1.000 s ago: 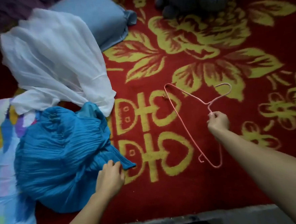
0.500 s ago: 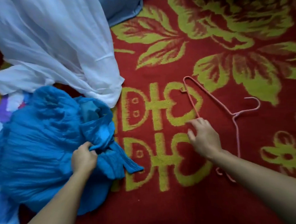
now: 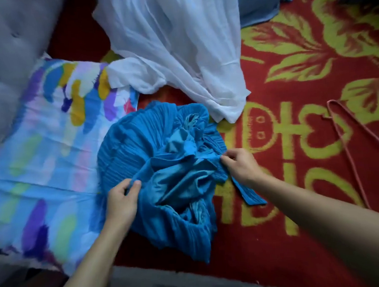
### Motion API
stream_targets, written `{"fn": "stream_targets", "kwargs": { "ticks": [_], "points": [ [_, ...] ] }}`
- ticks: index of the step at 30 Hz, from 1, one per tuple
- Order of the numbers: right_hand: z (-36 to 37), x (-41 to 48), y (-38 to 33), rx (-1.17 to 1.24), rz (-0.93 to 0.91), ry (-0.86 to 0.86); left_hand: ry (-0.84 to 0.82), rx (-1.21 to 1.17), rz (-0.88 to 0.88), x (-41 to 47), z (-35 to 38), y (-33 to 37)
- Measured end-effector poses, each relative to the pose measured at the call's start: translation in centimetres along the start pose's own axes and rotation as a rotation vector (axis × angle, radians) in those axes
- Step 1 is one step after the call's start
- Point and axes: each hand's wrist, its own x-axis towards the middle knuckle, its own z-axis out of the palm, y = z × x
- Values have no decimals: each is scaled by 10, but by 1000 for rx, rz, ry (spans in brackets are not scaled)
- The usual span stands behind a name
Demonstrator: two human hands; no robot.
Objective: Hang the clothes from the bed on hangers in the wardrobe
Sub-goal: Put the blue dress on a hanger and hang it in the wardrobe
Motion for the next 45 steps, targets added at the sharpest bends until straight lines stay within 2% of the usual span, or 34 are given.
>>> {"fn": "stream_targets", "kwargs": {
  "ticks": [2,3,5,6,8,11,13,14,15,16,18,19,21,23,24,25,29,31,33,35,38,39,41,45],
  "points": [
    [9,0,-11,252,124,37,-235,187,47,-12,-3,-14],
    [16,2,-18,358,162,-13,-351,288,45,-20,-1,-22],
    [33,3,-32,315,166,-188,-472,481,16,-30,1,-42],
    [42,0,-38,234,149,-277,-454,536,-32,-30,-2,-52],
    [59,-8,-31,-6,122,-353,-243,547,-154,-24,-12,-71],
    [60,-33,8,-149,229,-259,121,438,-234,-12,-29,-76],
    [47,-53,34,-224,365,-237,239,357,-208,-9,-29,-66],
    [39,-62,41,-377,373,-210,287,332,-172,-11,-27,-59],
    [31,-67,44,-549,333,-123,331,313,-111,-16,-23,-52],
    [26,-69,42,-657,212,26,365,294,-14,-23,-17,-45],
    [26,-69,23,-634,-142,259,337,288,214,-46,-1,-32],
    [29,-69,8,-563,-308,275,269,349,283,-58,10,-30],
    [40,-65,-11,-579,-452,22,102,615,302,-76,29,-38],
    [59,-62,-6,-759,-416,-311,-13,787,153,-83,35,-59],
    [66,-63,0,-794,-400,-380,-24,789,68,-83,31,-69],
    [67,-66,5,-742,-341,-382,-16,757,8,-82,23,-77],
    [44,-85,5,-2,-17,-116,63,628,-70,-93,-13,-86],
    [19,-99,-9,271,35,-50,144,479,-92,-104,-28,-76],
    [-8,-115,-26,377,25,-36,247,275,-126,-115,-42,-59],
    [-29,-133,-40,264,-87,-77,268,94,-113,-131,-51,-31],
    [-42,-177,-56,-122,-290,-231,206,-121,-13,-176,-60,31],
    [-42,-195,-59,-247,-342,-275,178,-129,41,-195,-66,52],
    [-39,-233,-68,-427,-436,-242,137,-93,178,-236,-82,91],
    [-42,-298,-95,-312,-532,-166,171,-116,399,-321,-125,159]
  ]
}}
